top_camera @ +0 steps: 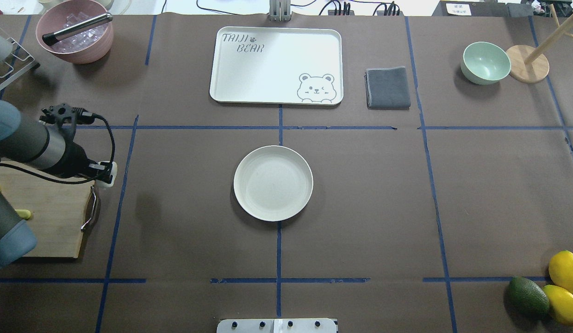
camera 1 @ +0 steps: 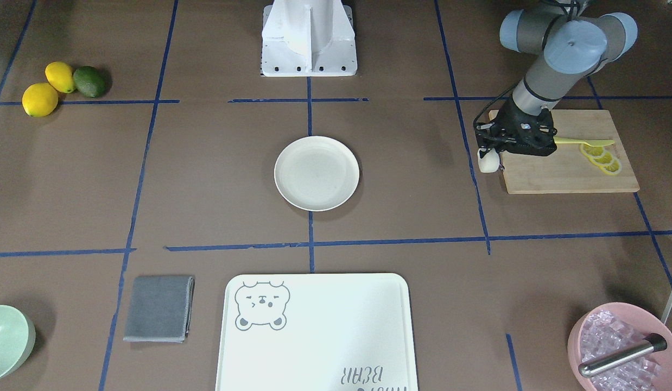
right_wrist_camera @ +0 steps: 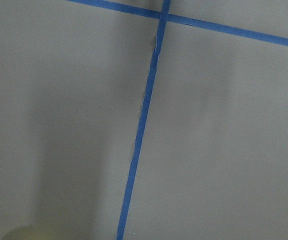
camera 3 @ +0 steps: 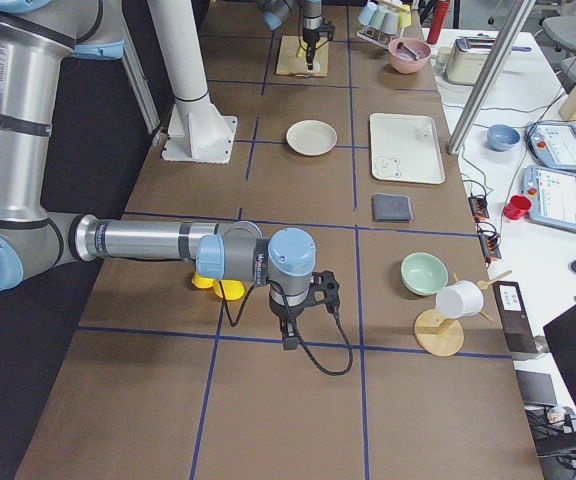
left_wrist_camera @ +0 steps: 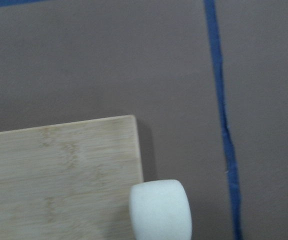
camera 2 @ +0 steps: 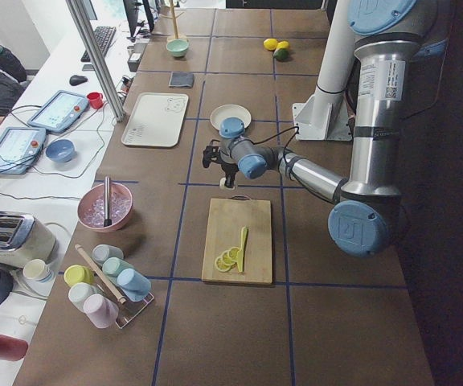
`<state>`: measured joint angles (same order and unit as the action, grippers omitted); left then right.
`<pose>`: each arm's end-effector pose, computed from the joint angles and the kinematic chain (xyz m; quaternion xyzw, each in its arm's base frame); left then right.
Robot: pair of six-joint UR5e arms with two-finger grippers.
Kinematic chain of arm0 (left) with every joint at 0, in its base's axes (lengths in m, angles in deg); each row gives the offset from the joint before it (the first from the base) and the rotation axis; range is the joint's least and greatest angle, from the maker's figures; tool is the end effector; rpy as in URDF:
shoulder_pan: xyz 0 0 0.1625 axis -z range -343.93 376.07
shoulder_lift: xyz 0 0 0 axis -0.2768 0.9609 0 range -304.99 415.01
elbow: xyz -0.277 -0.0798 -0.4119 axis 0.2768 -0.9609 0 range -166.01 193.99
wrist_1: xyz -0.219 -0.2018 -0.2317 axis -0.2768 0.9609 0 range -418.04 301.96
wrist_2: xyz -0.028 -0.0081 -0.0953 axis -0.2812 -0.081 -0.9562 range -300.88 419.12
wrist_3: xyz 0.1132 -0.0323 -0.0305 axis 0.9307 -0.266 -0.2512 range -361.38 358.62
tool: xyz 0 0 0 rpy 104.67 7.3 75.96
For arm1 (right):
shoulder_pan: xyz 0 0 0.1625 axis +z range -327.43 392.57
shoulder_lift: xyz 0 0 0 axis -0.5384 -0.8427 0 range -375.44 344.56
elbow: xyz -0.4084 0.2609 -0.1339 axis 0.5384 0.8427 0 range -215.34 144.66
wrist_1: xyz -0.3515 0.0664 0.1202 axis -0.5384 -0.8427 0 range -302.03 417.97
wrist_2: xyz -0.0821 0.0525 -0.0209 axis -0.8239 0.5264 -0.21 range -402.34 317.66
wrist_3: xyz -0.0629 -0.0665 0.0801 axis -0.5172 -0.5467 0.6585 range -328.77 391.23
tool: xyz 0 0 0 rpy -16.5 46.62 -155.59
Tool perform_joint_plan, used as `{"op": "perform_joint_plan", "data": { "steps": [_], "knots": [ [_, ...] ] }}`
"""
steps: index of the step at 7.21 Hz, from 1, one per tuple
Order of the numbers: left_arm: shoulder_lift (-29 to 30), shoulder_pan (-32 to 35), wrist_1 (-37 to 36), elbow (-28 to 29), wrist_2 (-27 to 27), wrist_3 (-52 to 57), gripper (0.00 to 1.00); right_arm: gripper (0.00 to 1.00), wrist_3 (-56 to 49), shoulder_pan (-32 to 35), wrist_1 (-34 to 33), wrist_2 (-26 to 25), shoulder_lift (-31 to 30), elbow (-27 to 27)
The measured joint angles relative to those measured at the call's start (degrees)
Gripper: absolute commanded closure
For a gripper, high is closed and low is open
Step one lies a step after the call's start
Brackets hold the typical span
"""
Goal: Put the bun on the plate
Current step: 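Carry the bun with the left gripper over the white plate and lower it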
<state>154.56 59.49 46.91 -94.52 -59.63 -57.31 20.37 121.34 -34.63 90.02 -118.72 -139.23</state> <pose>0.3411 -0.4258 0.5023 0.0421 0.4216 0.0173 0.9057 0.0441 -0.3351 0.7414 0.0142 -0.3614 -0.0920 0.9278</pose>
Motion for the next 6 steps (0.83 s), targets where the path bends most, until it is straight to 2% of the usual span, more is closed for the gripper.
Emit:
{"op": "perform_joint_plan", "data": {
  "steps": [2, 3, 4, 6],
  "knots": [
    [13.51, -8.36, -9.37, 1.59, 5.26, -11.02, 0.72, 0.00, 0.01, 0.00, 0.03, -0.02, -0.12, 0.00],
    [19.90, -12.35, -11.93, 4.45, 8.48, -16.08, 0.72, 0.00, 0.00, 0.00, 0.01, -0.06, -0.14, 0.00],
    [26.09, -15.09, -12.87, 8.51, 10.33, -19.85, 0.72, 0.00, 0.02, 0.00, 0.03, -0.07, -0.16, 0.00],
    [34.66, -17.38, -12.97, 16.44, 12.99, -23.30, 0.72, 0.00, 0.07, 0.00, 0.05, -0.09, -0.16, -0.03]
  ]
}}
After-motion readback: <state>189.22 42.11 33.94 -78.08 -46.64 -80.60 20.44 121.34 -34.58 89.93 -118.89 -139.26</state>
